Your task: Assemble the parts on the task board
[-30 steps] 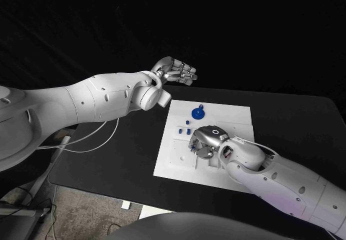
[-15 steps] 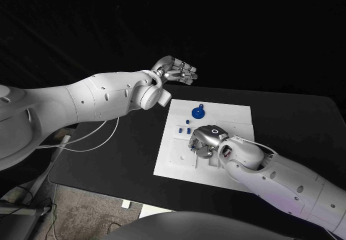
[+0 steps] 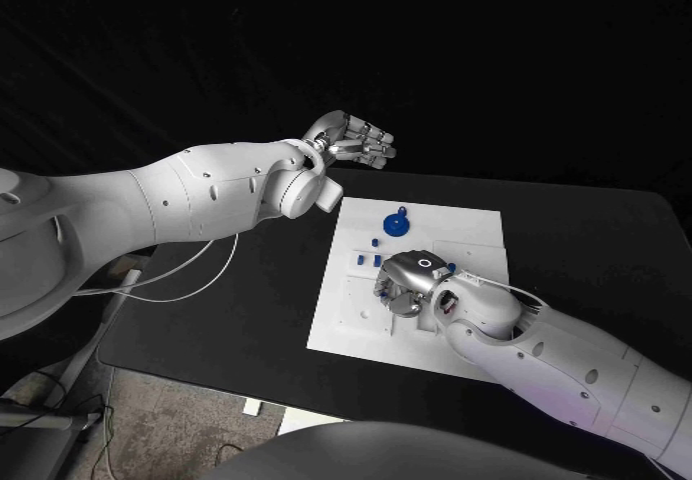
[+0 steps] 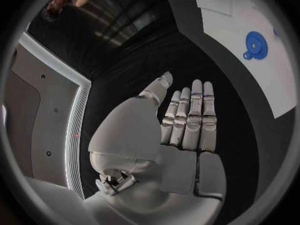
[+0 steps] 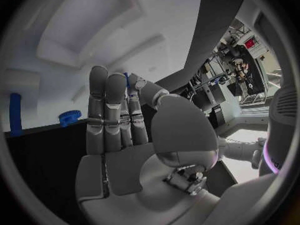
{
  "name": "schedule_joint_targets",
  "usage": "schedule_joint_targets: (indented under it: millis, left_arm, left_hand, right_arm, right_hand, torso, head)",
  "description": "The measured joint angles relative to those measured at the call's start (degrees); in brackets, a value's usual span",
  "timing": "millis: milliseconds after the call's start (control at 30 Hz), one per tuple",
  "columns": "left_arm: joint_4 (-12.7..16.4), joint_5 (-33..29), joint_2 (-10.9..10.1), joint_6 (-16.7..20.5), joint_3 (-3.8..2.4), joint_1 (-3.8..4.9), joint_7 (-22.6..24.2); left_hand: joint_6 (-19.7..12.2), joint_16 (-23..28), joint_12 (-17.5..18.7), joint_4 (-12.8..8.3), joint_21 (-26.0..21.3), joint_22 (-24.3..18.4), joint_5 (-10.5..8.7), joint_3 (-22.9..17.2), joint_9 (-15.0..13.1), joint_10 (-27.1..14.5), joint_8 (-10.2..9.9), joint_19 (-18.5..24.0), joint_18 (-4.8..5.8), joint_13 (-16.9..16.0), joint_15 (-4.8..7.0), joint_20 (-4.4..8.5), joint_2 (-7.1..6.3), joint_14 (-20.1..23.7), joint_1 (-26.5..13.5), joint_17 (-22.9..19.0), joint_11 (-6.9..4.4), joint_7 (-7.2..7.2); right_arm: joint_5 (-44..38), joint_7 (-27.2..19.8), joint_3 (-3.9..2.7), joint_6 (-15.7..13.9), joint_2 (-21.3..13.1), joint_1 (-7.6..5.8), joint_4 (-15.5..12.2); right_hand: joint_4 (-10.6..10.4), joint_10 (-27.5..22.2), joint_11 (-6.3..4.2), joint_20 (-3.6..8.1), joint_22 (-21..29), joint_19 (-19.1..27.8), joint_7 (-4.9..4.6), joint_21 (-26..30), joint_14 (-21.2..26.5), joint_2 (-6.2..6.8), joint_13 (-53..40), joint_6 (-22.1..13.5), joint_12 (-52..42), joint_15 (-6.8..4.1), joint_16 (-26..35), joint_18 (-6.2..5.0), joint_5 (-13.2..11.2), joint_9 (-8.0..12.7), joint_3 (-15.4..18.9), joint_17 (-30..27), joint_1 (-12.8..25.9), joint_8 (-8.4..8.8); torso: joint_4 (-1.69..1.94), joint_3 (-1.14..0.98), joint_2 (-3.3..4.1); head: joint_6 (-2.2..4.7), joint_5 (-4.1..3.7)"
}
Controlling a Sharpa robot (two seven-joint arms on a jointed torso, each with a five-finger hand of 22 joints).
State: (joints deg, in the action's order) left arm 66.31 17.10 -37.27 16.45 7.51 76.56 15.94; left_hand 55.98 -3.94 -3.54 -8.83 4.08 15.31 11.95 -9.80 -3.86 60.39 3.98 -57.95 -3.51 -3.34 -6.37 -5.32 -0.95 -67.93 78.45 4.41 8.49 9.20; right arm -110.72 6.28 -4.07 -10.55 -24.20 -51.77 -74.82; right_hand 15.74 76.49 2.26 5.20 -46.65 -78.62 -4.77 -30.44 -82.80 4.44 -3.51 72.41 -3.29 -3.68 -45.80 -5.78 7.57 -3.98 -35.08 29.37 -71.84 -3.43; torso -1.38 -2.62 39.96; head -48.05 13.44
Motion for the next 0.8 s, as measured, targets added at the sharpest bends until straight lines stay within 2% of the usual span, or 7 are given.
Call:
schedule_joint_targets:
  millis: [100, 200, 367, 533, 667, 767, 800]
  left_arm:
    - [0.0, 0.0, 0.0, -0.08, 0.0, 0.0, -0.03]
    - [0.0, 0.0, 0.01, -0.17, 0.0, 0.0, -0.08]
    - [-0.01, 0.0, 0.0, -0.3, 0.0, 0.0, -0.17]
    - [-0.01, -0.01, -0.03, -0.39, 0.0, 0.0, -0.27]
    - [-0.01, -0.01, -0.05, -0.46, 0.0, 0.0, -0.37]
    - [-0.01, -0.01, -0.07, -0.52, 0.0, 0.0, -0.45]
    - [-0.01, -0.01, -0.07, -0.54, 0.0, 0.0, -0.48]
  left_hand:
    - [0.0, 0.0, 0.0, 0.0, 0.0, 0.0, 0.0, 0.0, 0.0, 0.0, 0.0, 0.0, 0.0, 0.0, 0.0, 0.0, 0.0, 0.0, 0.0, 0.0, 0.0, 0.0]
    - [0.0, 0.0, 0.0, 0.0, 0.0, 0.0, 0.0, 0.0, 0.0, 0.0, 0.0, 0.0, 0.0, 0.0, 0.0, 0.0, 0.0, 0.0, 0.0, 0.0, 0.0, 0.0]
    - [0.0, 0.0, 0.0, 0.0, 0.0, -0.27, 0.0, 0.0, 0.0, 0.0, 0.0, 0.0, 0.0, 0.0, 0.0, 0.0, 0.0, 0.0, 0.0, 0.0, 0.0, 0.0]
    - [0.0, 0.0, 0.0, 0.0, 0.0, -0.33, 0.0, 0.0, 0.0, 0.0, 0.0, 0.0, 0.0, 0.0, -0.19, 0.0, 0.0, 0.19, 0.0, 0.0, 0.0, 0.0]
    - [0.0, 0.0, 0.0, 0.0, 0.0, -0.33, 0.0, 0.0, 0.0, 0.0, 0.0, 0.0, 0.0, 0.0, -0.19, 0.0, 0.0, 0.19, 0.0, 0.0, 0.0, 0.0]
    - [0.0, 0.0, 0.0, 0.0, 0.0, -0.33, 0.0, 0.0, 0.0, 0.0, 0.0, 0.0, 0.0, 0.0, -0.19, 0.0, 0.0, 0.19, 0.0, 0.0, 0.0, 0.0]
    - [-0.18, 0.0, 0.0, 0.13, 0.0, -0.42, 0.0, 0.13, 0.0, -0.12, 0.0, 0.0, 0.0, 0.0, -0.19, 0.0, 0.0, 0.19, 0.0, 0.0, 0.12, 0.18]
  right_arm:
    - [0.0, 0.0, 0.11, -0.01, 0.03, -0.04, 0.07]
    - [0.12, -0.06, 0.22, -0.01, 0.02, -0.05, 0.13]
    - [0.43, -0.16, 0.38, 0.03, -0.08, 0.01, 0.24]
    - [1.02, -0.26, 0.43, -0.36, -0.19, 0.0, 0.31]
    - [1.74, -0.4, 0.57, -1.19, -0.37, 0.12, 0.32]
    - [2.25, -0.41, 0.61, -1.98, -0.77, 0.18, 0.28]
    - [2.47, -0.42, 0.61, -2.37, -1.03, 0.19, 0.11]
  right_hand:
    - [0.2, -0.89, -0.31, 0.0, -0.2, 0.0, -0.35, 0.19, 0.11, -0.2, 0.0, -1.39, 0.0, -0.11, 0.0, -0.39, 0.21, 0.09, 0.27, -0.05, 0.21, -0.01]
    - [-0.12, -1.84, 0.15, -0.24, -0.25, -0.24, -0.47, 0.65, -0.02, 0.14, -0.04, -2.09, -0.22, 0.02, 0.0, -0.47, 3.11, 0.11, 2.77, -0.15, 0.77, 0.0]
    - [-0.13, -3.26, 0.4, -0.6, 0.23, -0.61, -0.58, 1.89, 0.09, 0.04, -0.04, -3.06, -0.22, 0.32, 0.0, -0.93, 4.13, 0.14, 6.73, -0.3, 1.38, 0.0]
    - [0.15, -8.44, 1.79, -1.27, 0.8, -0.85, -1.69, 2.73, 0.4, 1.61, -0.07, -7.68, -0.45, 1.24, 0.01, -1.29, 4.49, 0.37, 8.32, -0.44, 2.94, -0.01]
    - [-0.32, -14.19, 3.55, -2.68, 2.05, -0.79, -2.79, 4.68, 1.15, 3.13, 0.4, -11.19, -0.1, 2.37, 0.73, -1.75, 4.48, 0.38, 13.86, -1.33, 1.34, -0.01]
    - [-2.09, -16.97, 3.89, -3.2, 3.38, -0.88, -1.82, 6.54, 1.8, 3.33, 0.2, -12.51, 0.01, 3.02, 1.22, -1.85, 4.48, 0.38, 19.2, -2.28, -1.33, -0.01]
    - [-3.02, -17.45, 4.01, -3.47, 3.86, -0.98, -1.55, 7.1, 1.84, 3.67, 0.16, -12.85, 0.01, 3.07, 1.22, -2.56, 4.48, 0.38, 20.25, -2.54, -2.23, -0.01]
  torso:
    - [-0.01, 0.0, 0.0]
    - [-0.01, 0.01, 0.0]
    - [-0.02, -0.02, 0.0]
    - [-0.03, -0.06, 0.0]
    - [-0.04, -0.07, 0.0]
    - [-0.05, -0.08, 0.0]
    - [-0.04, -0.08, 0.01]
  head:
    - [-0.03, 0.07]
    - [-0.07, 0.09]
    - [-0.13, 0.11]
    - [-0.11, 0.01]
    - [-0.03, -0.13]
    - [0.0, -0.24]
    - [0.02, -0.29]
